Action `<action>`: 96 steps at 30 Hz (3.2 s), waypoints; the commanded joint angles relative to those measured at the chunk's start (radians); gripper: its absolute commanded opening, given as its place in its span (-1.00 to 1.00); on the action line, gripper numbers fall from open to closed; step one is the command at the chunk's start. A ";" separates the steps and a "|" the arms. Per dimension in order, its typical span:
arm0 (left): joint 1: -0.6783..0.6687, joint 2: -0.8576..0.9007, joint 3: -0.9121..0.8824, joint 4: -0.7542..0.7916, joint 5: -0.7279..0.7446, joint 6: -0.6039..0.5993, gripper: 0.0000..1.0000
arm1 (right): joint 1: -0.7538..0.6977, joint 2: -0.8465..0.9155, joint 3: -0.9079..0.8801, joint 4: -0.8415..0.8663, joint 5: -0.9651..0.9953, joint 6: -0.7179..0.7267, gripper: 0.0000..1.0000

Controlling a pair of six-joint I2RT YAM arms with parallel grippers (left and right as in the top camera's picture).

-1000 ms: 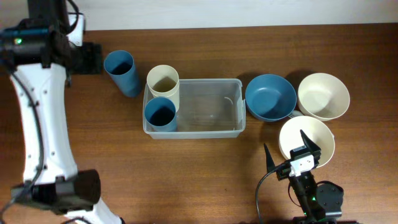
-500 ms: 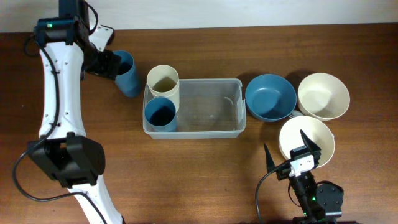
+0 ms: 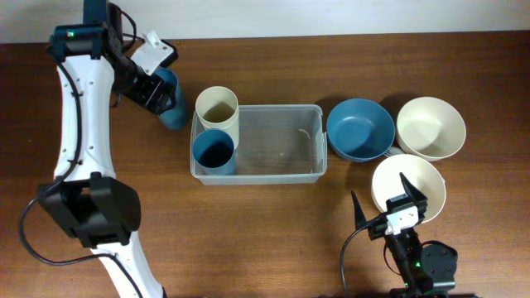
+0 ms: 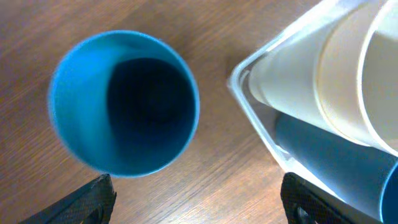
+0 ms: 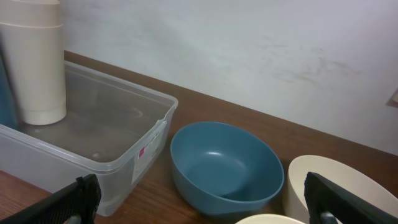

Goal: Pack container
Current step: 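Grasp the remaining blue cup with the left gripper, then lift the blue cup and lower it into the bin's front-left corner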

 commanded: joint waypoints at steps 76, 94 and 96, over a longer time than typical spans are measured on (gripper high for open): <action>-0.181 -0.230 0.307 -0.229 -0.225 -0.572 -0.97 | 0.006 -0.004 -0.005 -0.006 -0.006 -0.003 0.97; -0.439 -0.536 0.076 -0.229 -0.257 -0.697 -0.97 | 0.006 -0.004 -0.005 -0.006 -0.006 -0.003 0.97; -0.465 -0.535 0.026 -0.229 -0.257 -0.700 -0.97 | 0.006 -0.004 -0.005 -0.006 -0.006 -0.003 0.97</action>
